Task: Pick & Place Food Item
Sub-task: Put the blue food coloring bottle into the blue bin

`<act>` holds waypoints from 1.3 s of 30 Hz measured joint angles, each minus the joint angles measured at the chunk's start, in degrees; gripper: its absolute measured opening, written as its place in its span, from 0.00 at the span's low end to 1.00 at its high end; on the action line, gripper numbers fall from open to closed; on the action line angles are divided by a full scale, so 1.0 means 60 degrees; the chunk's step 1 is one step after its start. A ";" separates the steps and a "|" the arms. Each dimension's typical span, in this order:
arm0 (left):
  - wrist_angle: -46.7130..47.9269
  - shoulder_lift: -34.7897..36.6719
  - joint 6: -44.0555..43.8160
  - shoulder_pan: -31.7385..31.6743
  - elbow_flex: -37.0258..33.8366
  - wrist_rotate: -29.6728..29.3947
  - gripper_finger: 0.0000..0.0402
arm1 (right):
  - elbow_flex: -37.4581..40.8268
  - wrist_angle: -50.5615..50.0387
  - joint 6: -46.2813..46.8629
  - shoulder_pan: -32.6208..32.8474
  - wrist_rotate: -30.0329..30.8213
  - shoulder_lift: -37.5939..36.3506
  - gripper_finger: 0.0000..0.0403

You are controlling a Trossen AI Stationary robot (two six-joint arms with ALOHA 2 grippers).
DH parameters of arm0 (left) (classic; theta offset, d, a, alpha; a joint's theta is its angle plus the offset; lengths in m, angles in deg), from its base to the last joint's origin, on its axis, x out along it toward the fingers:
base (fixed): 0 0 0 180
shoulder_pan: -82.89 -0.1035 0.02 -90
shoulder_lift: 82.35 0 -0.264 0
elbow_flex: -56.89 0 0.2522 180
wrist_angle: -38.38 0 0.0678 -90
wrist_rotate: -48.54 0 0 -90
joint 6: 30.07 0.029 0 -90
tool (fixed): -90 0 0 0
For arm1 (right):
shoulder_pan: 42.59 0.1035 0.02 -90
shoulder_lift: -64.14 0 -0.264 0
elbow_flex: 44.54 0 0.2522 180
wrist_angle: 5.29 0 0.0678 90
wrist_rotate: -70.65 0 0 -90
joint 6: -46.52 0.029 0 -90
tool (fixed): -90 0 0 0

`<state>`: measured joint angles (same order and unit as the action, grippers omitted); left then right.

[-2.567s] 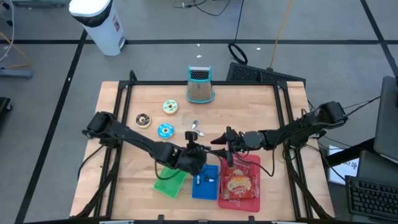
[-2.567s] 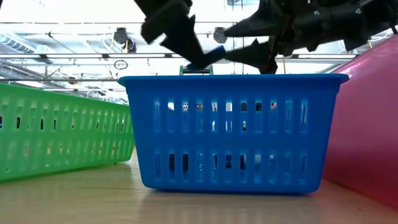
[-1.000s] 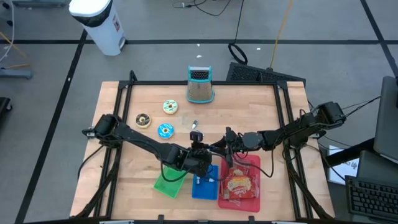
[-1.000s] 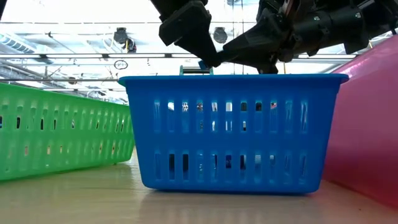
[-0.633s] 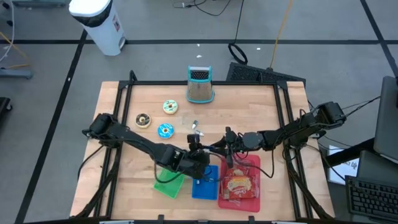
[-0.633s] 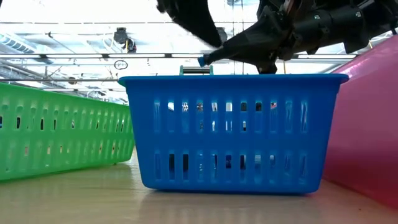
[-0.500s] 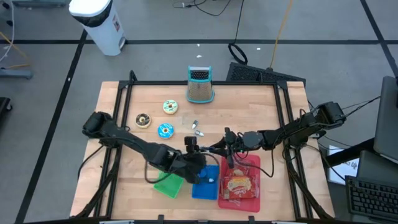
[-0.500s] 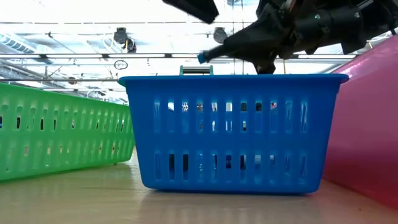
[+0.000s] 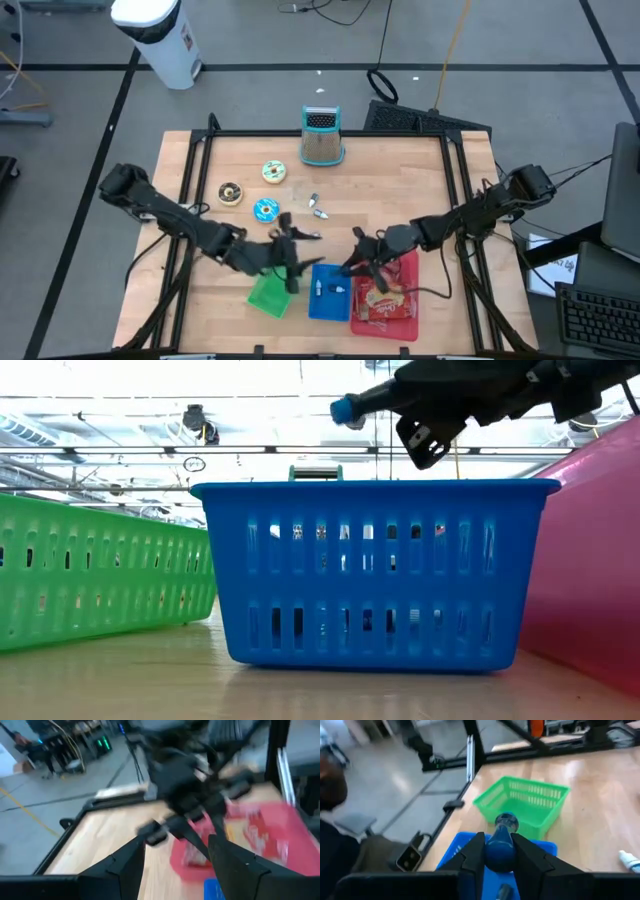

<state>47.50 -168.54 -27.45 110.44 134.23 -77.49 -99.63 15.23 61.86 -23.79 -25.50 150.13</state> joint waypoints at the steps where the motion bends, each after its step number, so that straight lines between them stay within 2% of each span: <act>1: -0.0627 0.0249 -0.0068 -0.0067 -0.0509 0.0007 0.54 | -0.0139 -0.0263 -0.0134 0.0048 0.0003 0.0066 0.17; 6: -0.3434 0.1188 -0.0702 -0.0507 -0.2688 -0.0017 0.54 | -0.0508 -0.0909 -0.0525 0.0147 -0.0022 0.0479 0.17; 11: -0.5082 0.1333 -0.1293 -0.0816 -0.3743 0.0013 0.54 | -0.0567 -0.0811 -0.0733 0.0114 -0.0022 0.0990 0.17; 18: -0.4890 0.1245 -0.2074 -0.1021 -0.3819 0.0040 0.54 | -0.0709 -0.0256 -0.1000 0.0055 -0.0785 0.1736 0.17; 29: -0.4519 0.1242 -0.2122 -0.1014 -0.3815 0.0037 0.54 | -0.0851 -0.0249 -0.1215 0.0052 -0.0776 0.2015 0.18; 39: -0.4441 0.1242 -0.2278 -0.1013 -0.3815 0.0037 0.54 | -0.0851 -0.0259 -0.1210 0.0052 -0.0776 0.2015 0.27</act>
<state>20.85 -161.09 -41.12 104.36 111.34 -77.27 -104.74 13.68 54.60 -23.48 -30.16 162.23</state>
